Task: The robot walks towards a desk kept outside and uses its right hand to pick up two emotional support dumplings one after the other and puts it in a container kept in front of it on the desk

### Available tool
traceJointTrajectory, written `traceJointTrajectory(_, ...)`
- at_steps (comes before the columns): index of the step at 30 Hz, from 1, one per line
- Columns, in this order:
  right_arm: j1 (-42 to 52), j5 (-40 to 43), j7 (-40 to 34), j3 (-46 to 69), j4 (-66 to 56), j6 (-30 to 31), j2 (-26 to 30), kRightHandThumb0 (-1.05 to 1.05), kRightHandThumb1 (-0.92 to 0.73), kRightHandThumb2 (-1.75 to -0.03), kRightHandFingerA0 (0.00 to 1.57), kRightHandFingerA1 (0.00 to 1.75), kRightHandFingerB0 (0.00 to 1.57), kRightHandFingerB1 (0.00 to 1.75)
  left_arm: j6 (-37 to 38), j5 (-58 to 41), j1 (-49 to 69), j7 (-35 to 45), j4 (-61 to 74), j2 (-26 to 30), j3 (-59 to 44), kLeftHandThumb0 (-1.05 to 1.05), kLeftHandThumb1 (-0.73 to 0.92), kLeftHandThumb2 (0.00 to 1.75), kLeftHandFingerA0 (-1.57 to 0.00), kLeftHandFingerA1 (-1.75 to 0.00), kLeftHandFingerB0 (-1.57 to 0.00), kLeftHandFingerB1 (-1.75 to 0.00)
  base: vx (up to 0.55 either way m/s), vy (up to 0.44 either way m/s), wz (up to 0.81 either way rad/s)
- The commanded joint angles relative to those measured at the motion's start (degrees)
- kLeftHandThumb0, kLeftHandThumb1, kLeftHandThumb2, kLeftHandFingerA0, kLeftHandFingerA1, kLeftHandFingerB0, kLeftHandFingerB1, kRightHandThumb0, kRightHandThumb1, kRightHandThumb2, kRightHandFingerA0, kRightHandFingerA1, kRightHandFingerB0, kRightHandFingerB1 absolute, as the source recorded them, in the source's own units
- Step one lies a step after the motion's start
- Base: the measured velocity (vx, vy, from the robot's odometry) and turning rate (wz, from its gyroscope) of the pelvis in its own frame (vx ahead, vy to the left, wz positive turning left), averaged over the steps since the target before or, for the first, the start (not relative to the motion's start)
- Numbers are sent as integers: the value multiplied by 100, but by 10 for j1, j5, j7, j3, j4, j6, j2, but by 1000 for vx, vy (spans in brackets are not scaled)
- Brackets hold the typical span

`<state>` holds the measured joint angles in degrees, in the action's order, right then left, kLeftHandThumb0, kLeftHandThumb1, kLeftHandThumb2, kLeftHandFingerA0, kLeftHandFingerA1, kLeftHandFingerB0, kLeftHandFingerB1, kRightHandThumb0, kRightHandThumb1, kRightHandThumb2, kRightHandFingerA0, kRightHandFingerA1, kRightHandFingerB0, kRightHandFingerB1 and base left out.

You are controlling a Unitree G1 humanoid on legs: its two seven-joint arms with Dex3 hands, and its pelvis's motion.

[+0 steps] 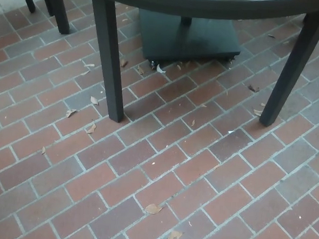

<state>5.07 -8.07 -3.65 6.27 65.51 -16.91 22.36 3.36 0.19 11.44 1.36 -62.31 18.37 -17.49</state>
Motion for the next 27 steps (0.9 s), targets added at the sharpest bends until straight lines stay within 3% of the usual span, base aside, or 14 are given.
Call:
traceJointTrajectory(1,-10,-7,-56,8,30,-125,25,-91,-10,-127,119,124,99,122,72,-37,-12,-3,-28,22,-36,-41,53,57,-87,-65,-88,-51,0,0,0)
traceJointTrajectory(5,-15,-9,-59,7,39,-133,26,-91,-10,-127,119,124,99,122,78,-33,-15,-2,-37,22,-37,-42,54,57,-87,-66,-88,-51,0,0,0)
traceJointTrajectory(6,-26,-1,-45,12,49,-113,26,-92,-8,-125,110,127,100,118,79,-27,-17,-4,-41,23,-33,-38,56,57,-86,-66,-87,-53,0,0,0)
traceJointTrajectory(9,-33,1,-40,13,60,-108,26,-92,-8,-125,110,127,100,118,79,-29,-20,-8,-46,23,-35,-37,55,57,-87,-65,-87,-53,0,0,0)
traceJointTrajectory(10,-38,5,-34,18,69,-105,25,-95,-10,-117,112,121,103,111,81,-29,-20,-7,-46,22,-35,-37,56,57,-85,-67,-86,-53,0,0,0)
traceJointTrajectory(27,-40,4,-35,24,88,-116,24,-95,-10,-118,112,122,101,112,88,-40,-19,-7,-51,20,-36,-36,56,57,-85,-67,-86,-54,120,42,2)
